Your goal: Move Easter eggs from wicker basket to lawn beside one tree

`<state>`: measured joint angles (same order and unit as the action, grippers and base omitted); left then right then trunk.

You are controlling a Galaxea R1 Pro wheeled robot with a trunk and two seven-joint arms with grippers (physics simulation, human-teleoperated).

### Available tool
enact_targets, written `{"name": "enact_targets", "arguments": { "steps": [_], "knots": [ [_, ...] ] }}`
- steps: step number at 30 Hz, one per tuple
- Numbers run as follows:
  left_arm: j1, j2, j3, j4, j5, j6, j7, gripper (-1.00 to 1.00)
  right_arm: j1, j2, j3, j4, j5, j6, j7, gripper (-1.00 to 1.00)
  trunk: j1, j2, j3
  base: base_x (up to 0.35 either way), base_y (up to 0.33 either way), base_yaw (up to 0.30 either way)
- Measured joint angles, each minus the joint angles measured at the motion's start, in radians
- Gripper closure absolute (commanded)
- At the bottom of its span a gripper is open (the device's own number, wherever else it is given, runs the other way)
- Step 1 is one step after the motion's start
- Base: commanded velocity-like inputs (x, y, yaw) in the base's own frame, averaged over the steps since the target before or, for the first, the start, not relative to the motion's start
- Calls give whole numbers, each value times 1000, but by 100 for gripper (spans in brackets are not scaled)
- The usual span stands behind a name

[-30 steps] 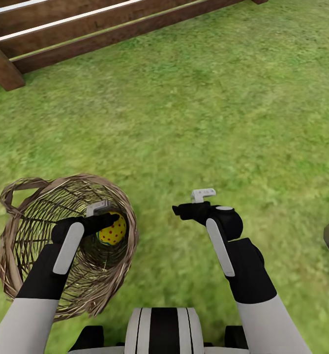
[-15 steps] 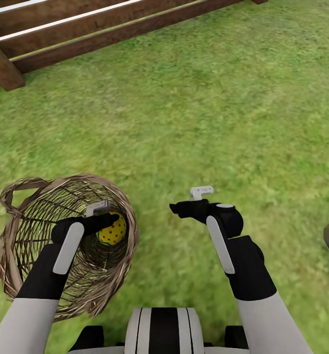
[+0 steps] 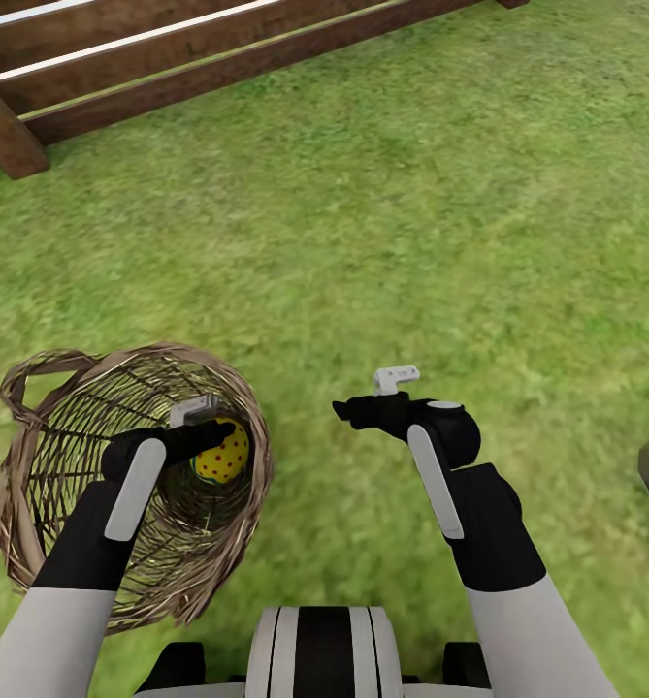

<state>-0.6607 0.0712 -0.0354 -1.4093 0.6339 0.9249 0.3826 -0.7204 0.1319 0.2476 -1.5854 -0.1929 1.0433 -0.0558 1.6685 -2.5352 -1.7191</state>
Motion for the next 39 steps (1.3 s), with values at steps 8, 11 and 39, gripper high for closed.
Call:
{"name": "enact_targets", "arguments": {
  "steps": [8,11,39],
  "knots": [
    [0,0,0,-1,0,0,-1,-100,0,0,-1,0,0,0,0,-100,0,0,0,0,0,0],
    [1,-1,0,0,1,0,-2,100,0,0,-1,0,0,0,0,-100,0,0,0,0,0,0],
    [7,0,2,1,8,0,-2,100,-2,1,-4,0,0,0,2,-100,0,0,0,0,0,0]
  ]
}}
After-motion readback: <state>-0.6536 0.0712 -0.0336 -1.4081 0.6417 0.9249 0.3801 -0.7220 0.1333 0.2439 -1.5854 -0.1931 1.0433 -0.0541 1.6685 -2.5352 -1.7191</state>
